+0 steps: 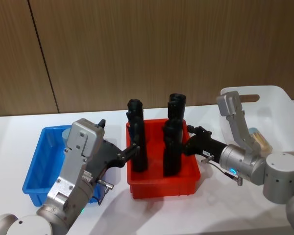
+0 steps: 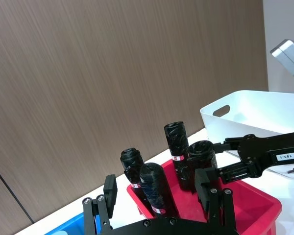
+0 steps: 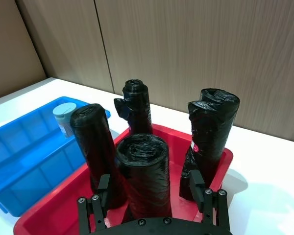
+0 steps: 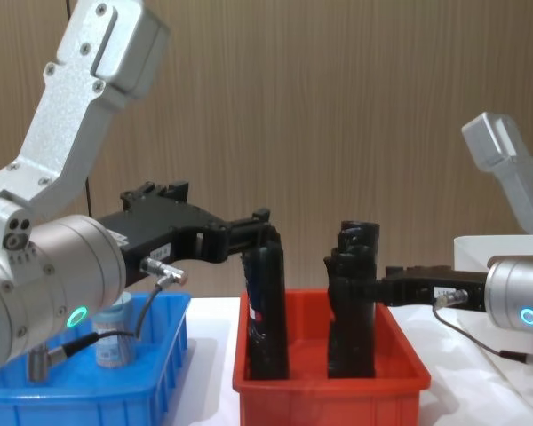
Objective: Pick the cotton swabs from the blue box and place them into the white box.
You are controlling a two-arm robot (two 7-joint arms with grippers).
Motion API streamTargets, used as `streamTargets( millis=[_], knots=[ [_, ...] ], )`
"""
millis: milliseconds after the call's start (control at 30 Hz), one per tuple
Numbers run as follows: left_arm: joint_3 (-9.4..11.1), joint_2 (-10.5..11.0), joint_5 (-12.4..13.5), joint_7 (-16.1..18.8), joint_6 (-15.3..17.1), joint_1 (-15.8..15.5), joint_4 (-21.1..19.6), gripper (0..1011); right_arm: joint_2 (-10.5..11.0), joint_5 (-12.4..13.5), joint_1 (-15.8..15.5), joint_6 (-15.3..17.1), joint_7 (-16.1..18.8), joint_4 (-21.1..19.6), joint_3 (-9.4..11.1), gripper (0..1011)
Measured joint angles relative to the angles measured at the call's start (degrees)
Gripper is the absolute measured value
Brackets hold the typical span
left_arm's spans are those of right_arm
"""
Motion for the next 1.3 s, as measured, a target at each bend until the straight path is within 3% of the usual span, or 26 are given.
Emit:
streamTargets(
  millis=[567, 933, 1033, 1300],
  knots=[
    [0.0, 0.0, 0.0, 0.0, 0.0, 0.0, 0.0, 1004, -1.2, -0.9, 4.0, -2.6, 0.3, 7.0, -0.3, 980],
    [0.0, 0.0, 0.0, 0.0, 0.0, 0.0, 0.0, 1004, -1.7, -0.6, 5.5, -3.9, 1.1, 9.8, -0.4, 707],
    [0.0, 0.0, 0.0, 0.0, 0.0, 0.0, 0.0, 1004, -1.8, -0.5, 5.7, -4.2, 1.5, 10.1, -0.4, 578],
    [0.0, 0.0, 0.0, 0.0, 0.0, 0.0, 0.0, 1004, -1.7, 0.1, 5.5, -4.1, 1.8, 9.0, -0.4, 488]
  ],
)
